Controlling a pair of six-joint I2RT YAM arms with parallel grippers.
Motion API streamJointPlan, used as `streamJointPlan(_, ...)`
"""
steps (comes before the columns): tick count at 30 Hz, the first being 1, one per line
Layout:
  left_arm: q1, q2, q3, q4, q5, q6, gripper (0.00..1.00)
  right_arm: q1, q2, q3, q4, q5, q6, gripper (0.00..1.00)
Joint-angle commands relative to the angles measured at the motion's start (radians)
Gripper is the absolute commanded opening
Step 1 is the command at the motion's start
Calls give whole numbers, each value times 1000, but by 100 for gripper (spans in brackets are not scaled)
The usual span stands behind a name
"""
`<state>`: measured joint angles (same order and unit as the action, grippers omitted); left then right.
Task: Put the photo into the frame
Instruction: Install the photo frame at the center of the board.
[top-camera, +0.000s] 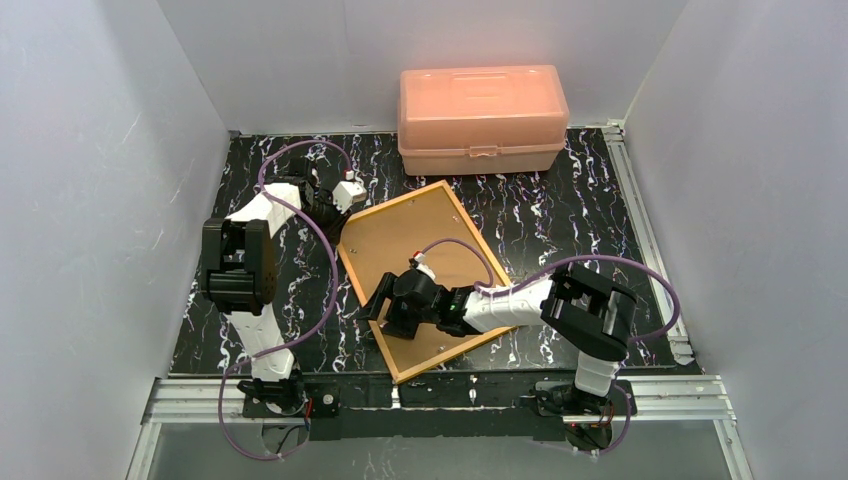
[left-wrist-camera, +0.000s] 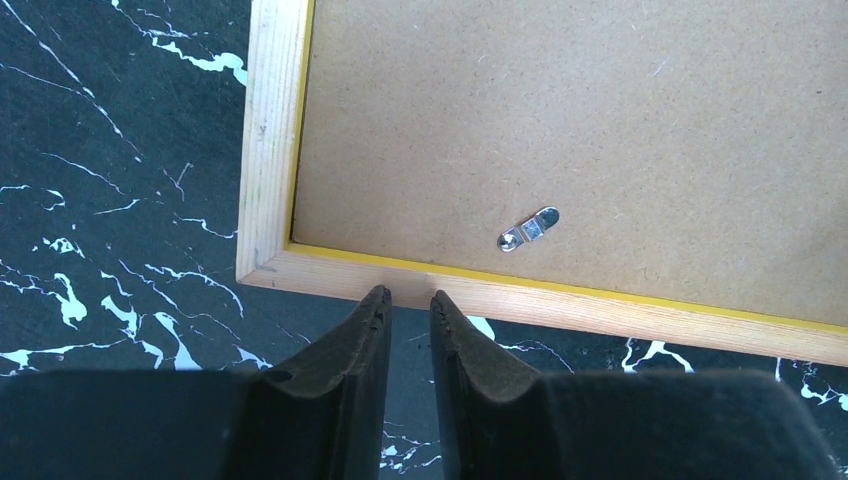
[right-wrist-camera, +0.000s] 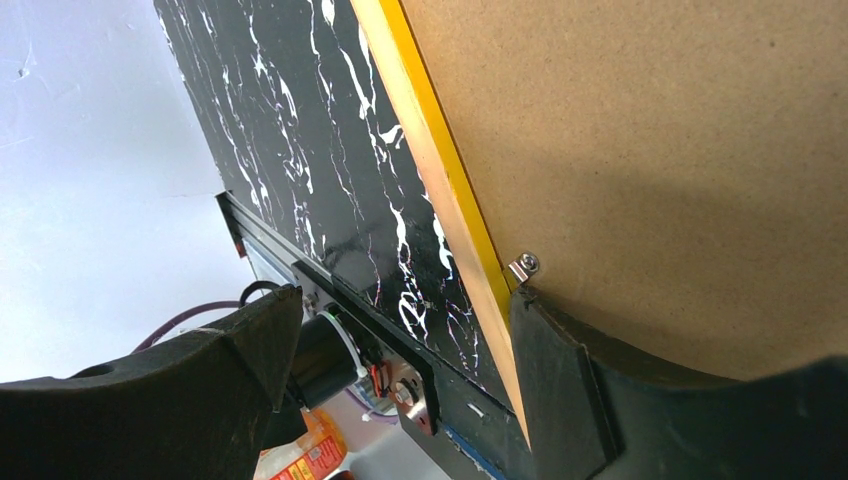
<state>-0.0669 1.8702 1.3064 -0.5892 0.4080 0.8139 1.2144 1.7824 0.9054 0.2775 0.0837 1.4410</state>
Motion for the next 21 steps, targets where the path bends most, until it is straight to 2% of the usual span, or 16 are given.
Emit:
streamJointPlan(1, 0, -36, -15, -64, 30, 13, 19, 7, 15, 39, 9, 43, -8, 84)
streamJointPlan(14, -1, -41, 13, -98, 28, 16, 19, 6, 20, 73, 98, 21, -101, 84)
streamJointPlan(21, 1, -52, 53, -137, 17, 13, 21, -8, -113, 39, 82, 58, -195, 85)
